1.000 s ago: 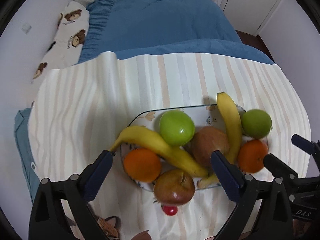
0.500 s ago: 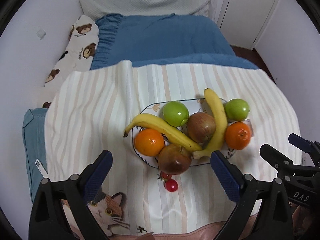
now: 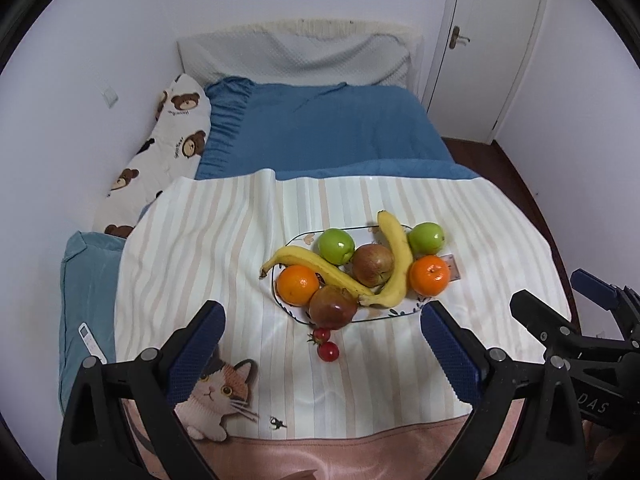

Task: Organize fruits
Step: 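Withdraw both open tools from the plate toward the cherry tomatoes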

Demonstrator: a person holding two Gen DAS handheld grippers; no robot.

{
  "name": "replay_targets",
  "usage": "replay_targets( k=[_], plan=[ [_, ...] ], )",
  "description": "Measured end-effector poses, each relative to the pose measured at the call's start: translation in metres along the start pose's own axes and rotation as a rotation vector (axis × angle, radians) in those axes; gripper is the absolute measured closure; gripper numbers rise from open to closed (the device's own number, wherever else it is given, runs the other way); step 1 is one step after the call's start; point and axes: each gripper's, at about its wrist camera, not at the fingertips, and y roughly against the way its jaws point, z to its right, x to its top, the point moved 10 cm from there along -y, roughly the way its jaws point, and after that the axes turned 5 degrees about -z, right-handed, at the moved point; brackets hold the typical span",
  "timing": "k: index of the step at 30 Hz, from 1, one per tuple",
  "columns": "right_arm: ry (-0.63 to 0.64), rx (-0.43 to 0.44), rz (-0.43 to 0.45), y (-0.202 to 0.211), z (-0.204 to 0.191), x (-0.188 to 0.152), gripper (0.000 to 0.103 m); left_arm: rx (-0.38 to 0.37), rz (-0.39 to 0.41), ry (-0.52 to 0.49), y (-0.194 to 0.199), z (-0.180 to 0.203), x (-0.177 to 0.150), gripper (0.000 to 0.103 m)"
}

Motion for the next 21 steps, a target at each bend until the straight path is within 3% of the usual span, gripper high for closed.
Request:
replay_targets(
  k=[10,16,18,21],
  plan=[
    [-0.044,-0.005,0.115,0.062,0.014,-0.017,0.003,0.043,0.108,-0.012,0.047,0.008,-0.014,0.003],
    [-0.067,0.037,0.098,0.057,0.015,-0.025,0.003,0.065,0.072,0.031,0.029,-0.003,-0.021,0.003],
    [-0.067,0.056,0.069,0.040,0.012,-0.031,0.003,0.114,0.053,0.058,0.014,-0.019,-0.028,0.003],
    [-0.055,0.128,-0.006,-0.007,-0.005,-0.051,0.003,0.260,-0.001,0.053,-0.022,-0.048,-0.046,0.003]
  ],
)
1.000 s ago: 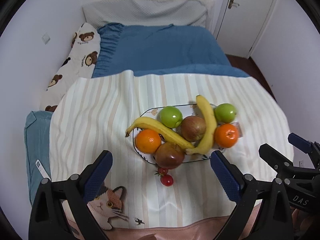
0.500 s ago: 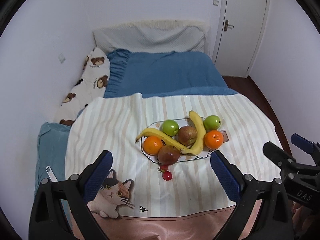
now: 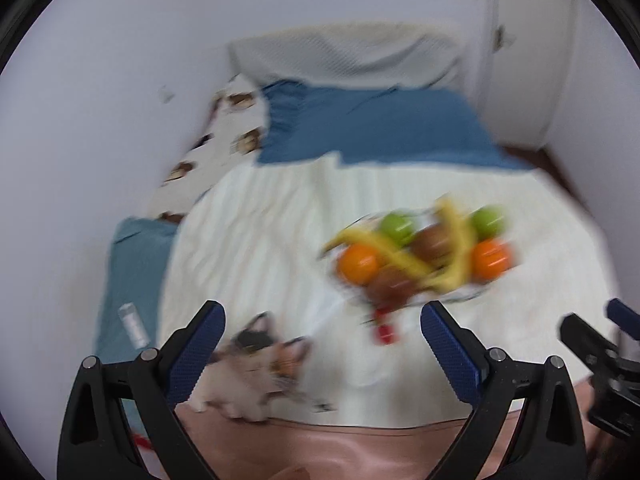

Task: Organize fruits
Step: 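Withdraw both open tools from the plate toward the cherry tomatoes, then grasp one cherry tomato with the right tool while the left tool grasps the other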

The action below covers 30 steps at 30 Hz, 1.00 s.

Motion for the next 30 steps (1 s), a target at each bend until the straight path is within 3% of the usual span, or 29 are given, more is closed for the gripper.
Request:
replay_targets(
  k=[2,4,6,8,11,18,22,24,28,30],
  plan=[
    [-0.004,0.046,-0.062,-0.038,-0.008,-0.016,0.005,0.091,-0.054,-0.023,-0.034,-0.013,-0.016,0.003],
    [-0.002,0.071,-0.112,-0.076,-0.018,-0.032,0.014,0.144,-0.126,-0.042,-0.069,-0.024,-0.036,0.003],
    [-0.001,0.099,-0.166,-0.115,-0.030,-0.047,0.031,0.171,-0.176,-0.054,-0.093,-0.030,-0.049,0.003],
    [-0.009,0.129,-0.207,-0.152,-0.041,-0.060,0.038,0.194,-0.213,-0.066,-0.116,-0.038,-0.061,0.003],
    [-0.053,0.195,-0.253,-0.197,-0.058,-0.075,0.040,0.205,-0.245,-0.080,-0.139,-0.046,-0.070,0.003],
    [-0.133,0.280,-0.265,-0.250,-0.088,-0.077,0.047,0.181,-0.292,-0.061,-0.164,-0.058,-0.069,0.008],
    [-0.097,0.234,-0.266,-0.264,-0.095,-0.077,0.073,0.131,-0.281,-0.058,-0.163,-0.047,-0.057,0.008],
    [-0.096,0.222,-0.260,-0.260,-0.090,-0.077,0.073,0.078,-0.274,-0.057,-0.164,-0.036,-0.050,0.008],
    [-0.111,0.168,-0.223,-0.237,-0.058,-0.076,0.073,-0.087,-0.292,-0.063,-0.171,0.005,-0.042,0.023],
    [-0.128,0.139,-0.207,-0.225,-0.038,-0.075,0.073,-0.148,-0.300,-0.089,-0.176,0.029,-0.041,0.023]
  ],
)
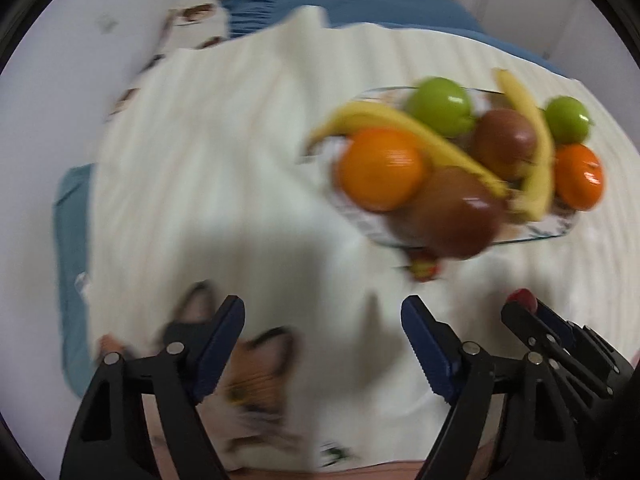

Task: Organize fruits
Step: 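Grasp one cherry tomato with the right tool while the left tool grasps the other, then lower both cherry tomatoes onto the plate and open both tools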

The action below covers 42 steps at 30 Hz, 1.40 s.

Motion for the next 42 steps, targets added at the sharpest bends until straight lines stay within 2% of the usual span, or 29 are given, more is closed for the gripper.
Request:
replay_targets(
  k=[3,7,12,14,15,16,18,24,30,32,36,38,42],
  plan=[
    [-0.043,-0.031,0.017,0.015,0.025,0.002,0.073,-0.046,-0.015,-0.066,-0.016,0.034,0.004,0.023],
    [-0.069,-0.064,0.032,0.023,0.045,0.003,0.073,-0.032,-0.050,-0.126,-0.040,0.061,0.003,0.023],
    [-0.077,-0.073,0.033,0.027,0.055,0.003,0.073,0.002,-0.021,-0.124,-0.050,0.068,0.008,0.024],
    [-0.074,-0.075,0.031,0.027,0.055,0.003,0.073,0.037,0.010,-0.105,-0.054,0.064,0.010,0.044],
    [-0.074,-0.075,0.031,0.028,0.055,0.003,0.072,0.053,0.022,-0.099,-0.055,0.061,0.012,0.057],
    [-0.072,-0.077,0.029,0.029,0.055,0.002,0.072,0.027,0.027,-0.087,-0.056,0.060,0.014,0.069],
    [-0.067,-0.078,0.026,0.033,0.058,0.001,0.072,-0.001,0.034,-0.063,-0.054,0.058,0.013,0.080],
    [-0.051,-0.071,0.042,0.045,0.054,0.010,0.072,-0.020,0.048,-0.032,-0.034,0.048,-0.004,0.080],
    [-0.028,-0.036,0.071,0.058,0.041,0.026,0.073,-0.117,0.056,0.075,0.004,0.028,-0.011,0.080],
    [-0.022,-0.021,0.075,0.059,0.036,0.032,0.073,-0.153,0.071,0.096,0.022,0.023,-0.002,0.080],
    [-0.010,-0.008,0.083,0.054,0.030,0.053,0.073,-0.195,0.107,0.088,0.051,0.023,0.038,0.080],
    [-0.023,-0.001,0.082,0.047,0.032,0.061,0.073,-0.206,0.119,0.070,0.054,0.033,0.067,0.080],
    [-0.052,-0.001,0.076,0.032,0.037,0.073,0.073,-0.214,0.109,0.019,0.046,0.041,0.098,0.080]
  ],
)
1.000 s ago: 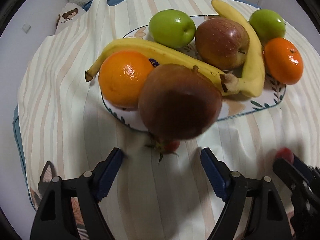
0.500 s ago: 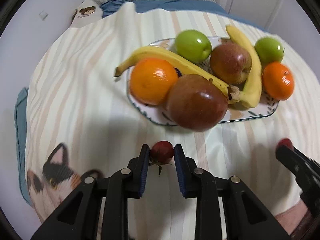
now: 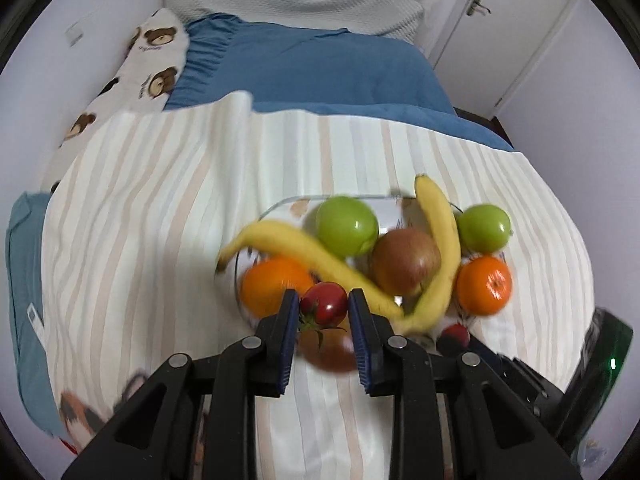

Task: Organize fruits
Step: 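Lower both cherry tomatoes onto the plate and open both tools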

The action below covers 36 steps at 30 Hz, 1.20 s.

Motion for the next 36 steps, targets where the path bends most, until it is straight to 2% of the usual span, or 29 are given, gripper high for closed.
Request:
replay_targets(
  k=[5,9,13,16,19,24,32,36],
  plan=[
    [0.001,-0.012,0.014,-0.009,-0.003,0.007,0.073,0.017,-0.045,-0.055,-0.028,0.009,0.017,0.080],
    [0.017,-0.039,0.022,-0.019,-0.005,0.008,0.073,-0.011,-0.112,-0.077,-0.050,0.018,0.014,0.080],
    [0.049,-0.066,0.042,-0.020,-0.006,0.008,0.072,-0.002,-0.157,-0.101,-0.067,0.021,0.012,0.080],
    [0.057,-0.063,0.046,-0.020,-0.005,0.008,0.072,-0.015,-0.173,-0.111,-0.074,0.022,0.011,0.077],
    [0.042,-0.060,0.045,-0.021,0.002,0.006,0.072,0.005,-0.194,-0.129,-0.083,0.023,0.009,0.077],
    [0.050,-0.063,0.058,-0.021,0.003,0.006,0.072,0.032,-0.214,-0.141,-0.086,0.026,0.007,0.074],
    [0.057,-0.072,0.077,-0.018,0.012,0.001,0.072,0.019,-0.212,-0.107,-0.079,0.024,-0.001,0.067],
    [0.067,-0.105,0.096,-0.016,0.020,0.001,0.072,0.021,-0.206,-0.114,-0.076,0.029,-0.007,0.057]
  ],
)
